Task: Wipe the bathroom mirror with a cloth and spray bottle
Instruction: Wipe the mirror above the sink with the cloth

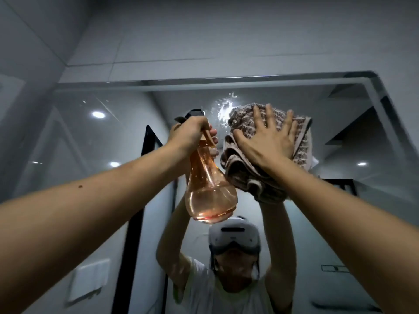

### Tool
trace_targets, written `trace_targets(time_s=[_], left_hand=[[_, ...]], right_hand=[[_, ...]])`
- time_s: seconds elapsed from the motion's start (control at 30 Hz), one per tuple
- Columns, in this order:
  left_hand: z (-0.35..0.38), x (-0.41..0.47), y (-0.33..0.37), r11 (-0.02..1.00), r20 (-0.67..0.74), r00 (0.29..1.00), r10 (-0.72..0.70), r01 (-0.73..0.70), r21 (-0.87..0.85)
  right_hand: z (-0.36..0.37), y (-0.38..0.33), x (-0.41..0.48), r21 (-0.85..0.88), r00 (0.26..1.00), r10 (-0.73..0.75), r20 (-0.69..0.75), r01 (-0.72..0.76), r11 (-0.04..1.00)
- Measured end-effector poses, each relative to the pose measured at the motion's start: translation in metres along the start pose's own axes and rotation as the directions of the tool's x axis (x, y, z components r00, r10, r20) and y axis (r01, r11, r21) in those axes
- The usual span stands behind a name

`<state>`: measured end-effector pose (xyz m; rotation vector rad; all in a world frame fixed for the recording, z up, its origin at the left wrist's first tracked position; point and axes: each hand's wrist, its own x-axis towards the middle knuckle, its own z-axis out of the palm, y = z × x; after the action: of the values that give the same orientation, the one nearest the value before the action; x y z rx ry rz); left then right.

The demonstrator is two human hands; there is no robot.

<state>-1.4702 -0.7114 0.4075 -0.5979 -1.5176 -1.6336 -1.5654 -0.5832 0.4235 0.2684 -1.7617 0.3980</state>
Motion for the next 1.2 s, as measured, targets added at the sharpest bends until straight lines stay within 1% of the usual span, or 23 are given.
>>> trace_targets(time_s=[0.1,0.23,0.3,0.43,0.5,0.63,0.77,0.93,1.03,1.2], left_hand=[[-0.029,0.005,0.013,0.997,0.019,0.998,-0.066,0.065,0.043],[-0.072,0.007,0.025,0.989,0.033,0.99,-0.135,0.132,0.072],[-0.092,0.003,0.027,0.987,0.03,0.989,-0.148,0.146,0.068],[-0.141,-0.002,0.029,0.985,-0.01,0.987,-0.158,0.157,-0.073],[-0.169,-0.007,0.03,0.986,-0.045,0.987,-0.156,0.152,-0.076],[-0.224,-0.015,0.033,0.988,-0.043,0.988,-0.148,0.146,-0.052],[-0.243,-0.018,0.04,0.989,-0.105,0.983,-0.151,0.149,-0.02],[-0.211,-0.022,0.046,0.989,-0.092,0.985,-0.143,0.145,0.013],[-0.173,-0.026,0.037,0.988,-0.088,0.984,-0.152,0.154,0.018],[-0.099,-0.032,0.007,0.985,-0.031,0.985,-0.172,0.171,-0.029]], right_hand=[[0.0,-0.019,0.014,0.006,1.0,-0.023,-0.016,0.023,1.0],[0.002,-0.051,0.019,-0.049,0.998,-0.056,-0.002,0.056,0.997],[0.005,-0.082,0.019,-0.042,0.992,-0.122,0.023,0.123,0.992],[0.022,-0.168,0.001,-0.019,0.949,-0.313,0.038,0.314,0.949],[0.031,-0.199,-0.009,0.007,0.933,-0.355,0.049,0.355,0.935],[0.038,-0.234,-0.013,0.02,0.915,-0.401,0.043,0.401,0.916],[0.034,-0.236,-0.013,0.068,0.919,-0.39,0.062,0.386,0.92],[0.03,-0.219,-0.009,0.09,0.915,-0.395,0.083,0.388,0.917],[0.024,-0.182,-0.009,0.078,0.93,-0.359,0.077,0.353,0.932],[0.012,-0.088,-0.004,0.037,0.96,-0.273,0.066,0.271,0.962]])
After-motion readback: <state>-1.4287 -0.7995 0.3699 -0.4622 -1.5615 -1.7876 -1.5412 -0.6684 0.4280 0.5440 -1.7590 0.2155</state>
